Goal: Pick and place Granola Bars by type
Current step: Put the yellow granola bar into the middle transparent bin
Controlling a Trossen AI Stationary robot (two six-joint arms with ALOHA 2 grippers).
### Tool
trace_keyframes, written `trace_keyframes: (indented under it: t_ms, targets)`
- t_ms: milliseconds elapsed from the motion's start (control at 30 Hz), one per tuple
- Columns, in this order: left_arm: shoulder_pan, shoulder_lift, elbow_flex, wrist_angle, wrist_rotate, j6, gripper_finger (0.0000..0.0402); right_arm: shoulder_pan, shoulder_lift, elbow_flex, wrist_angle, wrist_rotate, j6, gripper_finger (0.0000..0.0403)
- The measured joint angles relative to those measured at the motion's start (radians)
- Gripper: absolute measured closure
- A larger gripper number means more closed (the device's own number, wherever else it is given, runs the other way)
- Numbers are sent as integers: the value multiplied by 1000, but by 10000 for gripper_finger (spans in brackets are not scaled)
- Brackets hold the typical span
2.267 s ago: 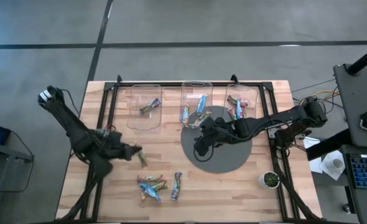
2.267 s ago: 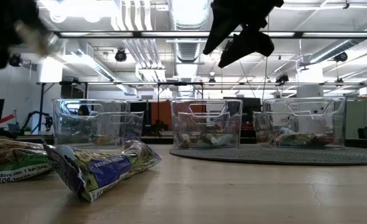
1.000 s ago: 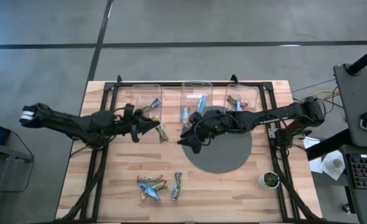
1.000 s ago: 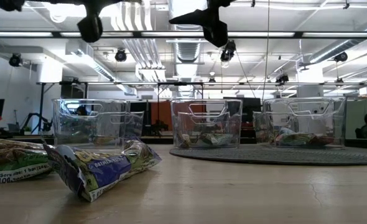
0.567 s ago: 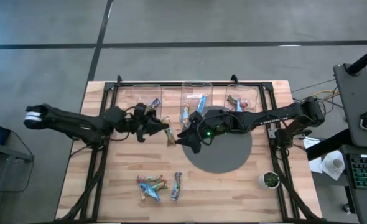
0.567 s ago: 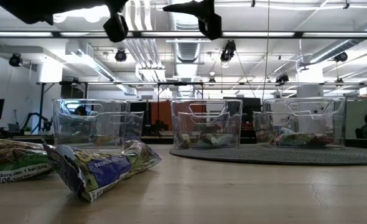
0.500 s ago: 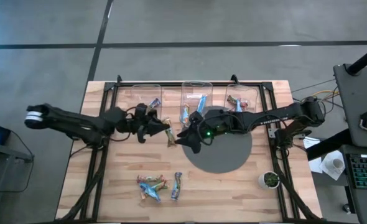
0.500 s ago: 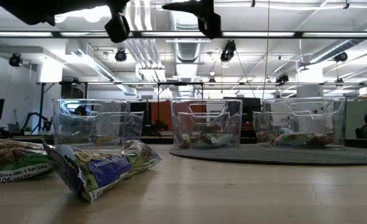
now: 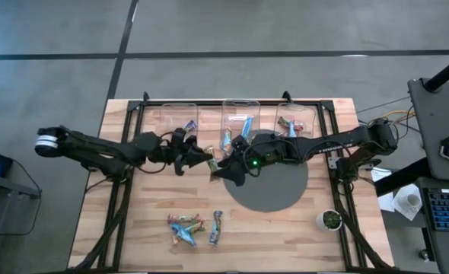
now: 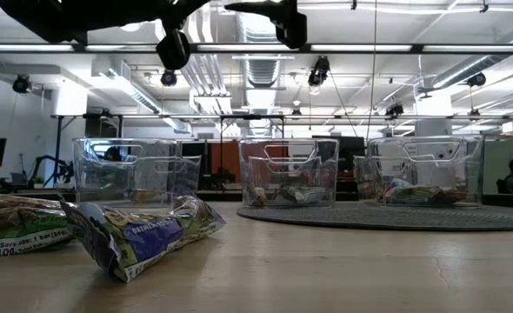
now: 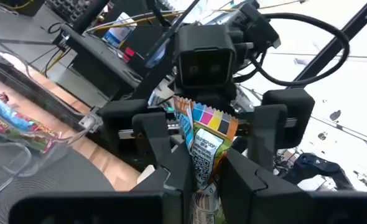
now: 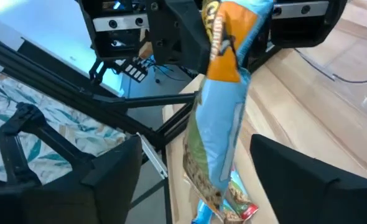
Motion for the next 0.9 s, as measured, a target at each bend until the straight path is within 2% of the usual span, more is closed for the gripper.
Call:
trace_keyframes:
  t_ms: [133, 300, 433, 900]
  targets:
    - [4, 24, 5, 15, 10, -13, 359, 0, 0, 0, 0, 3, 4, 86]
    - [10, 52, 38, 16, 27, -5, 359, -7, 0, 0, -3, 6, 19, 87]
    - [27, 79, 62, 14, 60, -3, 359, -10, 0, 0, -10, 60, 20, 112]
    - [158, 95, 71, 6, 114, -30, 359, -79, 0, -1, -89, 92, 23, 237]
